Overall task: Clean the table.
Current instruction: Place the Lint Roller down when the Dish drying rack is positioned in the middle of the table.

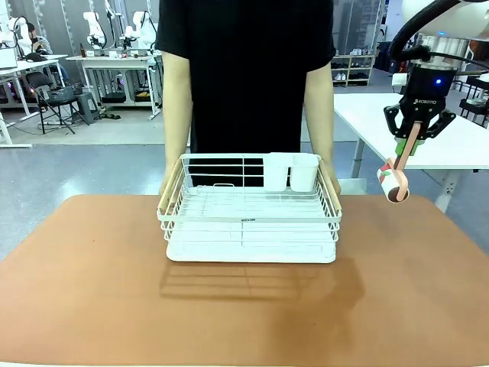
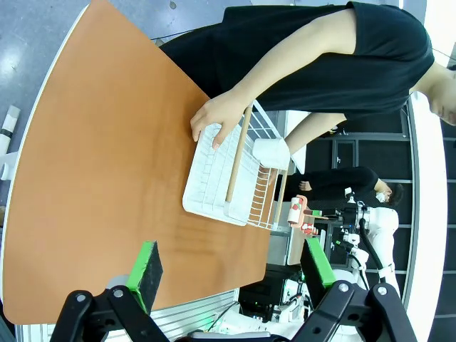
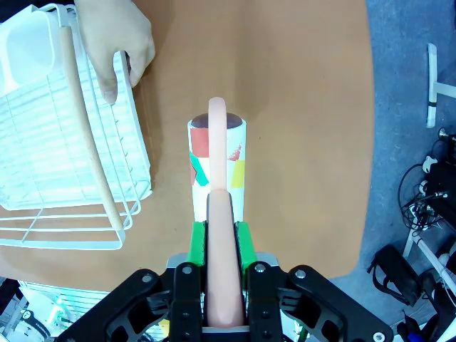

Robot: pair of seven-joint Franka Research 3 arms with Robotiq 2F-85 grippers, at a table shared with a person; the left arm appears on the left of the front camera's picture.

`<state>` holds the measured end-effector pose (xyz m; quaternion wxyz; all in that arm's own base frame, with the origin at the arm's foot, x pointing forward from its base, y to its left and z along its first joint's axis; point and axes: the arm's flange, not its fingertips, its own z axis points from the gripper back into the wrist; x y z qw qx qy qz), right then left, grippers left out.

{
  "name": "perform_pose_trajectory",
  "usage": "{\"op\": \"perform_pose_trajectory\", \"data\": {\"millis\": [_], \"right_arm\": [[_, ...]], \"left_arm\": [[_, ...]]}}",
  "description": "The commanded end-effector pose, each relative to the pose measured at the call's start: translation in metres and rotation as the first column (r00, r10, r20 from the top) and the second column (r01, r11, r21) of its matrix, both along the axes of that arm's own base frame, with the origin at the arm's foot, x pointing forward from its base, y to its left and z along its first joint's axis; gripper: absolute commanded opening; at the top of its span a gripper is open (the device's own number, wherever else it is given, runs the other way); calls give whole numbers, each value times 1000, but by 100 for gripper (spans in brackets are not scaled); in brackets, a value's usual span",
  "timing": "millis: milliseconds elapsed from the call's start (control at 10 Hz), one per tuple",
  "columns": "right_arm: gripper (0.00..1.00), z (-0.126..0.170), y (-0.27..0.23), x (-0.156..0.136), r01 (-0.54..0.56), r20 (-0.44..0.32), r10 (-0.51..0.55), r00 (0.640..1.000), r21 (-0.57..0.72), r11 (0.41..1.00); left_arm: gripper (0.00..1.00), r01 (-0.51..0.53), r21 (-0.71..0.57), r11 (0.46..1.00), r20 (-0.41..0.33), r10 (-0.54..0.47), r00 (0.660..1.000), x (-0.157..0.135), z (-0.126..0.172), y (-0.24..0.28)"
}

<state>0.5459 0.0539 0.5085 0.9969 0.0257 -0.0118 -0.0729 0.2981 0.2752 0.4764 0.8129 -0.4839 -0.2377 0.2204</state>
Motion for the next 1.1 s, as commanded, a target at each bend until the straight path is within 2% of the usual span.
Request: {"op": "perform_pose_trajectory", "data": {"millis": [0, 1000], "right_arm": [[21, 1, 1, -3, 0, 16, 0, 1000, 5, 1000], [21, 1, 1, -3, 0, 16, 0, 1000, 5, 1000]], "left_arm": [[100, 16, 3, 1000, 21, -17, 1000, -2, 1, 4], [100, 16, 3, 1000, 21, -17, 1000, -2, 1, 4]]}}
